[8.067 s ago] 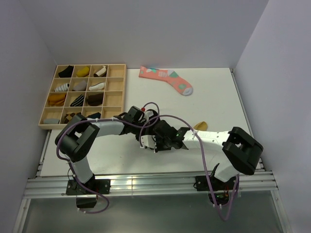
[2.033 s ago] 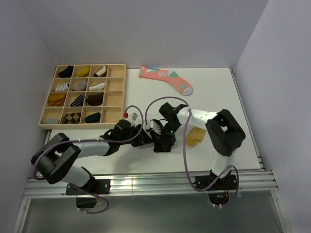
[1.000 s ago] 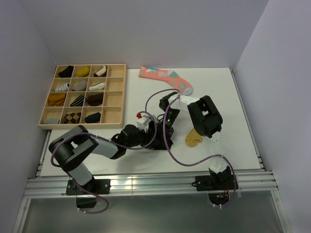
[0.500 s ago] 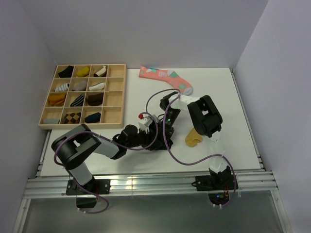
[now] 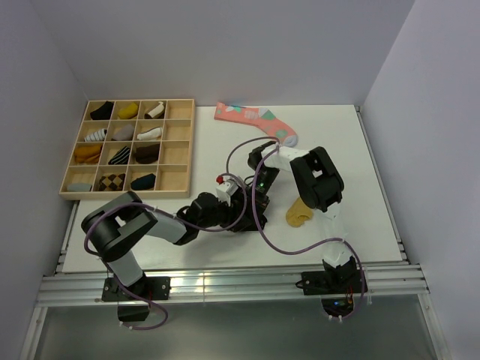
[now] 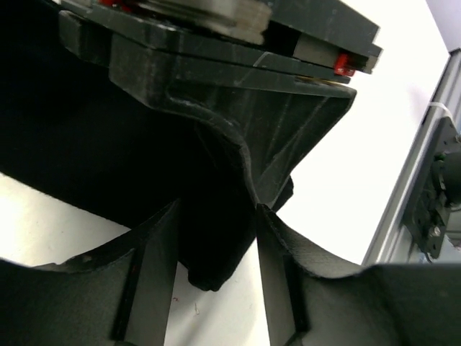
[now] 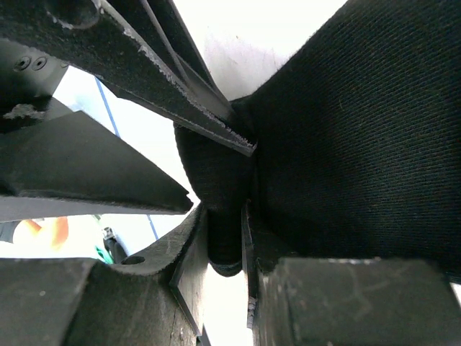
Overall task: Roll the socks
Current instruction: Roll the sock at the center of the board.
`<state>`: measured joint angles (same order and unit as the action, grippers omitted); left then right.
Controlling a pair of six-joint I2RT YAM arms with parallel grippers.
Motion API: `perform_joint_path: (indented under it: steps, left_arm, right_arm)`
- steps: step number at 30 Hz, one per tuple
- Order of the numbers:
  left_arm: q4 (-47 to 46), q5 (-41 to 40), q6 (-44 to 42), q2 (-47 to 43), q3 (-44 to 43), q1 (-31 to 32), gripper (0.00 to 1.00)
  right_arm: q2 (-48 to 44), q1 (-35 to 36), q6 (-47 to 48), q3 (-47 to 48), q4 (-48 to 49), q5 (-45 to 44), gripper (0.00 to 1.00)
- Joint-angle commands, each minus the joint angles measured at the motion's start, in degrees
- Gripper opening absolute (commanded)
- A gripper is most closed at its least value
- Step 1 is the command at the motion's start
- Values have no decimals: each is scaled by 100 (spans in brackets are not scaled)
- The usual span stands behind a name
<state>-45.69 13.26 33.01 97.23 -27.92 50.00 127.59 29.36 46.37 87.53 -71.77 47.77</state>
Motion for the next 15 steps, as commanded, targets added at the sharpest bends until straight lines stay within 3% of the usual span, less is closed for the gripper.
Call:
perform_joint_path:
  steps: [1,4,10,12,15]
  left_arm:
    - [666,-235,-173,33,-3,115,50]
    - [746,-297,-164,41,-20,159,42]
    - [1114,-297,-24,156,-196,221,7]
    - [1474,-324,108,165,-327,221,0]
    - [1826,-341,284,156,-450,221,0]
  right_arm:
    - [-6,-89,127,-51,181,-242,15]
    - [-41,-89,127,-78,198,-233,15]
    - [-260,-89,-84,-253,479,-321,18]
    - [-375,-89,-198,-384,655,-347,26]
    - [-708,-89,-391,-595,927,-382,40]
